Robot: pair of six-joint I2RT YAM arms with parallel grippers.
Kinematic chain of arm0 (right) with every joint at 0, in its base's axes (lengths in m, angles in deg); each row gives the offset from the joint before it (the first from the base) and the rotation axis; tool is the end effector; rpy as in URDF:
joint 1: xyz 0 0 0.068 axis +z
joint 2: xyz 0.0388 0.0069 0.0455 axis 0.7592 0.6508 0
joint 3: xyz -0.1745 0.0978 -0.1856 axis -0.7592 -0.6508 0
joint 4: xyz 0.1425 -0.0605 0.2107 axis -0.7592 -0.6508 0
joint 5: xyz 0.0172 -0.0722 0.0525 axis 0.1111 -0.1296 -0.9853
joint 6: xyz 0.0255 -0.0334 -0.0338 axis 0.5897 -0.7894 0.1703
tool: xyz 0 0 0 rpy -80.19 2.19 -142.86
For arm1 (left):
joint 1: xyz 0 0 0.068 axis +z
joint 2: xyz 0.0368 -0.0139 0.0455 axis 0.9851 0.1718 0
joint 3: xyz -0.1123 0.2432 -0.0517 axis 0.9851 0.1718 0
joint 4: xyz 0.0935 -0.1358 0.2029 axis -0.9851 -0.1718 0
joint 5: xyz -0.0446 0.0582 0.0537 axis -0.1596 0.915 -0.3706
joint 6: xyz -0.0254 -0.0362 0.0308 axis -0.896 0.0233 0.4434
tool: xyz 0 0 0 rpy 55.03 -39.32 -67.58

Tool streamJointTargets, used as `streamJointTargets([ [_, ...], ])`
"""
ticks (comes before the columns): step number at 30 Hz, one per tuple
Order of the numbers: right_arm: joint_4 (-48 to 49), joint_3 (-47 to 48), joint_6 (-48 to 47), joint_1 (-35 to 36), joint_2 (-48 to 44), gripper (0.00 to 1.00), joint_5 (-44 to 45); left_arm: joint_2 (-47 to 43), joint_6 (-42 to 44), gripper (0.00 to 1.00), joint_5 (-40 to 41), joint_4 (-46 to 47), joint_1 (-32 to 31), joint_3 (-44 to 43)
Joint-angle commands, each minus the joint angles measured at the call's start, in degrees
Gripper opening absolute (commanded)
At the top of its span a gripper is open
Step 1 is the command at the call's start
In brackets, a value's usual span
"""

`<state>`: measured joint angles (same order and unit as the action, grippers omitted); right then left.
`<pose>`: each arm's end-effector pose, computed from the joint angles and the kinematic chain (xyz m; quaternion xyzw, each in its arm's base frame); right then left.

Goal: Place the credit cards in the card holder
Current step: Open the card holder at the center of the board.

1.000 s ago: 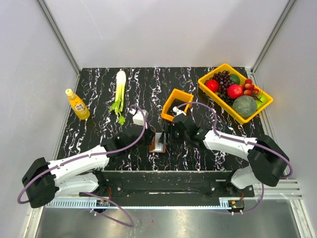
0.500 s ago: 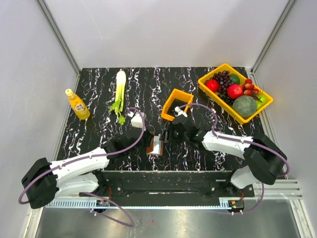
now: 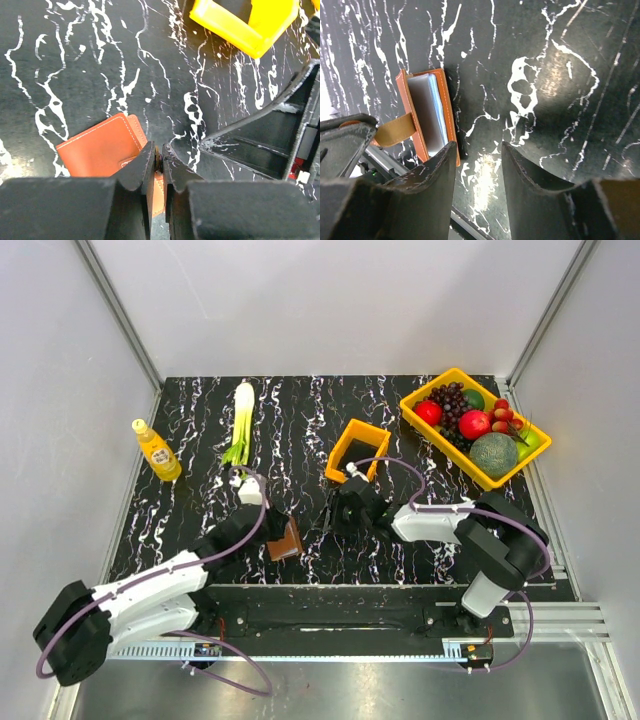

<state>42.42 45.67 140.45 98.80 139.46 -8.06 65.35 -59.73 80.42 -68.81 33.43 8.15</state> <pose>0.2096 0.2486 0.1517 0.0055 0.9114 0.3389 0.2334 0.1420 -0.1339 0.1865 -0.0252 0.8601 -0.2284 0.4554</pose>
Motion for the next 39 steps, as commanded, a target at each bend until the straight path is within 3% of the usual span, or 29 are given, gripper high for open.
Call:
streamJointTargets([
  [1,7.06,0.04,1.34,0.16,0.99,0.46,-2.75,-4.48,-0.31,0.13,-4.34,3.89,3.6,2.51],
  [8,5.85,-0.57,1.52,0.16,-0.75,0.46,-1.01,-2.66,1.89,0.15,-12.16,7.4,3.78,-1.34],
  [17,-3.29,-7.68,0.73,-1.24,-18.33,0.45,13.75,6.74,-3.2,0.15,-22.89,22.95,3.7,-5.65],
  [21,-4.53,-9.62,-0.15,-2.3,-24.22,0.41,14.56,11.58,-8.38,0.12,-23.16,31.47,3.78,-3.65],
  [28,-4.19,-7.96,-0.68,-2.39,-20.46,0.41,11.22,10.37,-10.5,0.12,-19.21,38.7,3.78,6.11],
  [39,1.35,-3.21,-0.42,-1.86,-7.36,0.29,0.67,1.05,-9.8,0.12,-12.97,35.2,4.84,15.0],
])
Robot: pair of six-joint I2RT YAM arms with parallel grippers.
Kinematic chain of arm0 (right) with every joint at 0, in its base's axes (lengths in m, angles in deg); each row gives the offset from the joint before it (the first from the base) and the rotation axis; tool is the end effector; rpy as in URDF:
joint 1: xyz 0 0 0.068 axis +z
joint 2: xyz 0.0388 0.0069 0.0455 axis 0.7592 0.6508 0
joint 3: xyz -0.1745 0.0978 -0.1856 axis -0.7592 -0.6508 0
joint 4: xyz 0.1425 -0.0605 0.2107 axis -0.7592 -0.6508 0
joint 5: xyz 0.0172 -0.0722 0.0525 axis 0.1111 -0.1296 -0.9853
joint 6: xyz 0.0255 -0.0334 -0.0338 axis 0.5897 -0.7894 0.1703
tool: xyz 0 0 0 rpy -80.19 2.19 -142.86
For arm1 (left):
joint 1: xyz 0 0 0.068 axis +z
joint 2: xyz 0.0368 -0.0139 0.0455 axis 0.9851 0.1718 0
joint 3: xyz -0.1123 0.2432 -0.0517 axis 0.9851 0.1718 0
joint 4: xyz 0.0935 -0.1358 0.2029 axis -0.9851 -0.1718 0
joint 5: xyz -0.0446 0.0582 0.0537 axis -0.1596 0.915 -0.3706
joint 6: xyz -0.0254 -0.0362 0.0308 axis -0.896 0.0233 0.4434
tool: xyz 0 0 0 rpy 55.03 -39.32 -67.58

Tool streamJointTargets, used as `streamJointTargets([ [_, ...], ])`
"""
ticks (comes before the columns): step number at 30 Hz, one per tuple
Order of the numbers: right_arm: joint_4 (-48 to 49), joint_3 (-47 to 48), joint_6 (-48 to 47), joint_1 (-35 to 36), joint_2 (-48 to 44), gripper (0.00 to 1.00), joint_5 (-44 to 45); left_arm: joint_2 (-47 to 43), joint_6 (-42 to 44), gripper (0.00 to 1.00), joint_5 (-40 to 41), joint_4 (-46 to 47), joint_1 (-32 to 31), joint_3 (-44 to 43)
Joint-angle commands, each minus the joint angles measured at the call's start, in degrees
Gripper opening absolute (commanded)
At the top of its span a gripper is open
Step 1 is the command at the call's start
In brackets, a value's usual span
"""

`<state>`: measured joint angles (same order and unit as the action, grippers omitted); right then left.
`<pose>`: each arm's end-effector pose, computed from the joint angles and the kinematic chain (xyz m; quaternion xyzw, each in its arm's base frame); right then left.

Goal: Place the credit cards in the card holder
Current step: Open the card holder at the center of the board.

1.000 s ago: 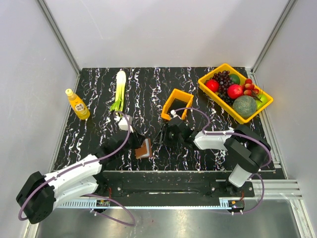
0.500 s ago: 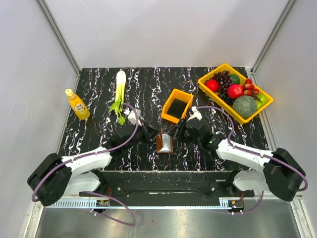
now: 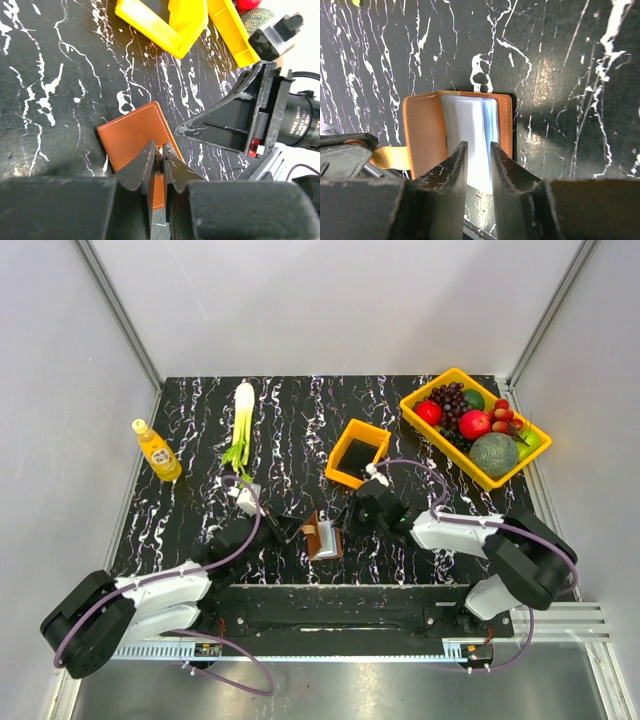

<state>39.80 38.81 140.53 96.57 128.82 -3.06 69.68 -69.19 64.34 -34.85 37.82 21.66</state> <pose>0.1957 0.2104 0.1664 0.0416 0.9067 0.3160 0.2761 0.1395 -0.1246 0.1565 -0.0589 0.7881 -0.4227 0.4436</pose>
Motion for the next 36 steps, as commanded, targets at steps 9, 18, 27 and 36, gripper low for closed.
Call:
streamJointTargets([
  [9,5.65,7.61,-2.61,4.06,7.77,0.29,-5.57,-7.15,0.46,0.13,6.28,-7.74,0.97,1.75],
  [18,6.0,11.74,-4.81,6.7,12.16,0.3,-8.2,-17.85,-1.3,0.26,12.08,-22.31,1.24,3.16],
  [27,-0.05,19.11,-6.3,10.74,18.66,0.3,-5.13,-24.29,-3.58,0.45,15.25,-33.31,1.41,1.93],
  [36,-5.6,23.78,-5.6,11.62,24.91,0.31,-1.0,-36.06,-1.31,0.8,19.21,-47.64,1.41,-5.53],
])
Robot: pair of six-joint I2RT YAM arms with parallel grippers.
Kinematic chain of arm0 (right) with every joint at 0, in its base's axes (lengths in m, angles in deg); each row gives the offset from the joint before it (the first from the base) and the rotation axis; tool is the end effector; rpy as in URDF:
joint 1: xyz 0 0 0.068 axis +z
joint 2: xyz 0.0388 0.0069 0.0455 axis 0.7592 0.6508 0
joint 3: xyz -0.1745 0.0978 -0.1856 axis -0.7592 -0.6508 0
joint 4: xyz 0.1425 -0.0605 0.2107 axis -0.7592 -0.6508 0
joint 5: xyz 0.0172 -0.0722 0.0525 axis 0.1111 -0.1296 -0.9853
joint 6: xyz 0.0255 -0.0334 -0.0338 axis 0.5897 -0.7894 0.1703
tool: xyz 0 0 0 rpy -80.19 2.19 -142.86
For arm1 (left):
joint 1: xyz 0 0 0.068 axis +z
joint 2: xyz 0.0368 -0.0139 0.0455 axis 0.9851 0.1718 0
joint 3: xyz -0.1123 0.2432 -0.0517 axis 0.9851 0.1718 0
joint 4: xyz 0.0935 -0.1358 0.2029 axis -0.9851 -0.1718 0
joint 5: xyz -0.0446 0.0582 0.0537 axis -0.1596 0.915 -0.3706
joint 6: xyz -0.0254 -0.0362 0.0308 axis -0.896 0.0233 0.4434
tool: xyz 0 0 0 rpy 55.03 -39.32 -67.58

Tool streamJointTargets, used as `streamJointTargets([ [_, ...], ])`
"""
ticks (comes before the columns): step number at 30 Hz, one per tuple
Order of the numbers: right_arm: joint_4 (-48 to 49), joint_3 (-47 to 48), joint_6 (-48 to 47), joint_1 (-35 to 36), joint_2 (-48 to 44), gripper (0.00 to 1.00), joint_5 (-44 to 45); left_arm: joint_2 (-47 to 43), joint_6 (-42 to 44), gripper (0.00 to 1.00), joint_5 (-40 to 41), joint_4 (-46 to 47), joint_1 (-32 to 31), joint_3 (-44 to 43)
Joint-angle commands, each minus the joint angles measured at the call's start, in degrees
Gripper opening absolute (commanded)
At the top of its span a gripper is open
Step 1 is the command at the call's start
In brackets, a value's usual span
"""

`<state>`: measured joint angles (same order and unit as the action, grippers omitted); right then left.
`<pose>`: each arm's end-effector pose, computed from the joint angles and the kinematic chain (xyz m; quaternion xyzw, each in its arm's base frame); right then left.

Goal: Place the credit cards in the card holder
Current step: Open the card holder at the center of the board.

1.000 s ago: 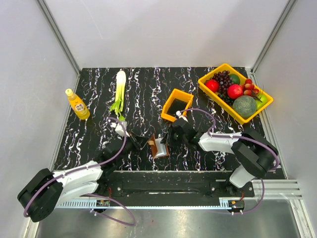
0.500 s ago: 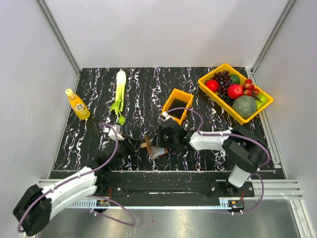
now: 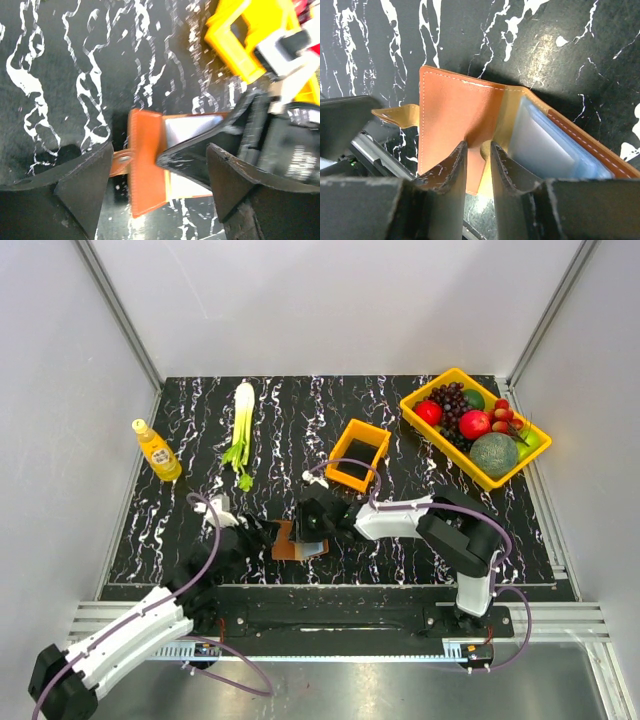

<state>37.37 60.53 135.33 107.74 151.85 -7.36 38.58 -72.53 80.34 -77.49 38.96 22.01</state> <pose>0.1997 0.3282 0.1460 -0.1039 0.9147 0.3270 0.2137 0.1070 -0.0784 0.1559 -0.1650 0.8262 -0.2821 0.4589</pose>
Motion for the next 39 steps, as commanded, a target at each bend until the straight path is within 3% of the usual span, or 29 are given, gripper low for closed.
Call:
streamJointTargets([
  [1,-3.09,2.06,0.04,0.36,2.05,0.32,3.31,-5.4,2.57,0.8,2.51,-5.35,0.28,-6.41],
  [9,-3.88,2.76,0.65,0.28,3.46,0.32,3.22,6.53,1.7,0.6,-9.18,10.27,0.19,-5.98],
  [15,-3.61,1.88,1.18,0.28,1.97,0.3,5.33,15.68,-2.86,0.42,-7.79,13.9,0.19,-5.63],
  [20,-3.53,0.83,1.01,0.19,-0.32,0.3,7.35,16.74,-7.09,0.37,-3.92,13.81,0.19,-3.34],
  [32,-5.79,-2.24,-2.6,-1.57,-10.78,0.33,12.97,34.67,-3.59,0.28,-3.73,12.93,0.19,-9.57],
  [39,-5.9,-6.81,-3.21,-4.47,-14.73,0.33,13.68,35.2,-1.3,0.28,-3.03,12.05,0.19,-10.99],
])
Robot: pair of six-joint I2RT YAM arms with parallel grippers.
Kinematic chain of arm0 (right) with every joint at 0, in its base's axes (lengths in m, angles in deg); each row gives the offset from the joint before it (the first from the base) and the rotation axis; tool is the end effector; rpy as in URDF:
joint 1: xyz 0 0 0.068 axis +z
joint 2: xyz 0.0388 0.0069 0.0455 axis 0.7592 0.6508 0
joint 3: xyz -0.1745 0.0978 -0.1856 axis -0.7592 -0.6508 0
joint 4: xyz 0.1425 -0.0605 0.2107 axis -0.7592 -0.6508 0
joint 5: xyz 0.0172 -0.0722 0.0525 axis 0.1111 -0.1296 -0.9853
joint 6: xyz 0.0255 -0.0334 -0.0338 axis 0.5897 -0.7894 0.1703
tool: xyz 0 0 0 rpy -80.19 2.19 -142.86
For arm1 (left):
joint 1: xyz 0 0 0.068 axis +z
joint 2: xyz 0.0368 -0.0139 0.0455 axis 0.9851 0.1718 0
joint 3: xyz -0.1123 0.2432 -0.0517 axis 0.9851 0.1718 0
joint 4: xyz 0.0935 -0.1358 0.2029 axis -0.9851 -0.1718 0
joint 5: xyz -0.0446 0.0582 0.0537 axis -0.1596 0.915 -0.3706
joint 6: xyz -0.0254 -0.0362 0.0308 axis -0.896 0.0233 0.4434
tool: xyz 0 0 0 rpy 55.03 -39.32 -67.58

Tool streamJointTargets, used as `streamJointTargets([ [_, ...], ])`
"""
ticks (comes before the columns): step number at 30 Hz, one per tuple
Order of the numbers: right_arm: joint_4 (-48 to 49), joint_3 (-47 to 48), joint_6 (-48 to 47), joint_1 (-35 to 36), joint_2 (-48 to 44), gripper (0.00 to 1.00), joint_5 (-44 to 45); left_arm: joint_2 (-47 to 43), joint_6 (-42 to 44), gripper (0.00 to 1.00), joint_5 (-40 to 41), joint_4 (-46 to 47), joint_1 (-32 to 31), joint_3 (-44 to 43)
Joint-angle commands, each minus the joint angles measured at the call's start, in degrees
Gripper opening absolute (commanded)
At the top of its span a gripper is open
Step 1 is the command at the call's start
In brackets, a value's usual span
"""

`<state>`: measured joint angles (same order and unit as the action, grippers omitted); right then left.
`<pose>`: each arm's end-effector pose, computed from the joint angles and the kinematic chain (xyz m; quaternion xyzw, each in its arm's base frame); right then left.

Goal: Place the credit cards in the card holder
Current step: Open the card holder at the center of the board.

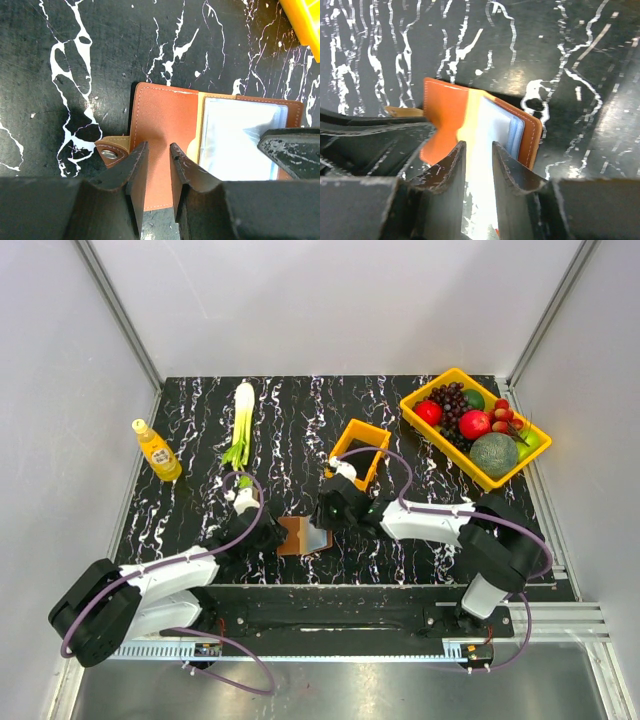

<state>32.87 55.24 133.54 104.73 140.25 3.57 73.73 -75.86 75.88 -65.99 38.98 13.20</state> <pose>0.2020 0.2841 0.1829 -0.0555 0.9114 0.2725 0.3032 0.1489 -0.1185 0.1374 -0.1627 0.8901 -0.2298 0.3583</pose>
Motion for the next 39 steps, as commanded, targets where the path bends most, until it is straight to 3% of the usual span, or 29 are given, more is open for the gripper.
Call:
streamJointTargets([
  [1,-1.31,-1.79,-1.59,-1.63,-3.65,0.34,2.84,-0.03,2.2,0.28,1.6,0.37,0.25,-2.09],
  [21,6.07,-6.8,1.39,-3.03,-6.12,0.38,-1.99,2.16,3.52,0.28,1.34,1.34,0.17,-2.44],
  [32,0.63,-6.28,4.38,-3.12,-5.42,0.36,-0.24,2.87,3.52,0.28,1.25,1.95,0.17,-2.18],
  [39,2.47,-9.26,4.91,-3.39,-7.97,0.38,1.61,2.17,3.52,0.28,1.34,2.13,0.17,-1.91],
])
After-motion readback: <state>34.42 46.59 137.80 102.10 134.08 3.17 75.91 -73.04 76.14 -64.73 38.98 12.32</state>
